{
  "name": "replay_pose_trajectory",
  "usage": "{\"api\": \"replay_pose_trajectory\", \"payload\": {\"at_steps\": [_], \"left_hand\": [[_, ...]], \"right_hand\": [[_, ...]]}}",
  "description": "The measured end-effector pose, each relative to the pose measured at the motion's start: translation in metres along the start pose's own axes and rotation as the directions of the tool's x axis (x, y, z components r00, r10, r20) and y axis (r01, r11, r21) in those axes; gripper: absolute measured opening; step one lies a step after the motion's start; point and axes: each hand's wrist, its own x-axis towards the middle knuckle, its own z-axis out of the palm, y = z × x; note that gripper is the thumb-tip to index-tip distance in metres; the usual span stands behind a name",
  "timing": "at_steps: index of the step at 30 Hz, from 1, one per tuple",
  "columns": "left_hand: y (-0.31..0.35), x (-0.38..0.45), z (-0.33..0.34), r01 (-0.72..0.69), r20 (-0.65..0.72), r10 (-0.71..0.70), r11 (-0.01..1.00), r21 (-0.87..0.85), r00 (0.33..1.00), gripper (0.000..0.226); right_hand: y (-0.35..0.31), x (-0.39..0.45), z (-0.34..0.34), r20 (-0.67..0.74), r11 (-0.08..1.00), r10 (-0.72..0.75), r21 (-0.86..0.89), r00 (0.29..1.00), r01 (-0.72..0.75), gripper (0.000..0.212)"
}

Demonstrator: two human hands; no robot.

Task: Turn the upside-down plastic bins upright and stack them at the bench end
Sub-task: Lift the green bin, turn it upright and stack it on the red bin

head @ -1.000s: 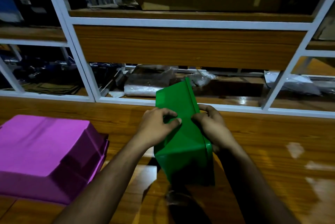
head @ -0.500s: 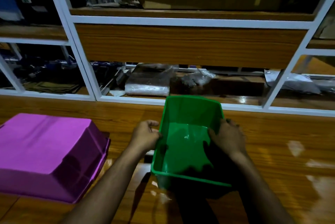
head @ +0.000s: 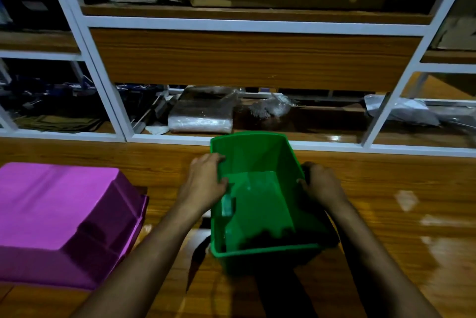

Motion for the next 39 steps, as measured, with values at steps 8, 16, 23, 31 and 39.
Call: {"api": "replay_pose_trajectory", "payload": {"at_steps": [8, 16, 23, 31, 39], "left_hand": [[0.037, 0.035, 0.021, -0.463, 0.241, 0.412, 0.858, 0.221, 0.879, 0.049], [0.030, 0.051, 0.028, -0.507, 0.363, 0.386, 0.789, 0.346, 0.848, 0.022], [0.012, 0.052, 0.017, -0.382, 0.235, 0.304, 0.799, 0.465, 0.923, 0.026], [-0.010, 0.045, 0.003, -0.157, 0.148, 0.100, 0.881, 0.446, 0.984, 0.029], [-0.035, 0.038, 0.006, 0.218, 0.028, -0.222, 0.970, 0.111, 0.975, 0.012]], "right_hand": [[-0.029, 0.017, 0.011, 0.166, 0.954, -0.281, -0.063, 0.945, 0.295, 0.042], [-0.032, 0.012, 0.014, -0.006, 0.920, -0.351, -0.189, 0.936, 0.343, 0.044], [-0.017, 0.011, 0.005, -0.089, 0.879, -0.413, -0.301, 0.906, 0.371, 0.044], [-0.006, 0.003, 0.005, -0.162, 0.912, -0.351, -0.282, 0.922, 0.298, 0.047], [0.005, -0.002, 0.022, -0.248, 0.978, -0.206, -0.093, 0.946, 0.188, 0.061]]}}
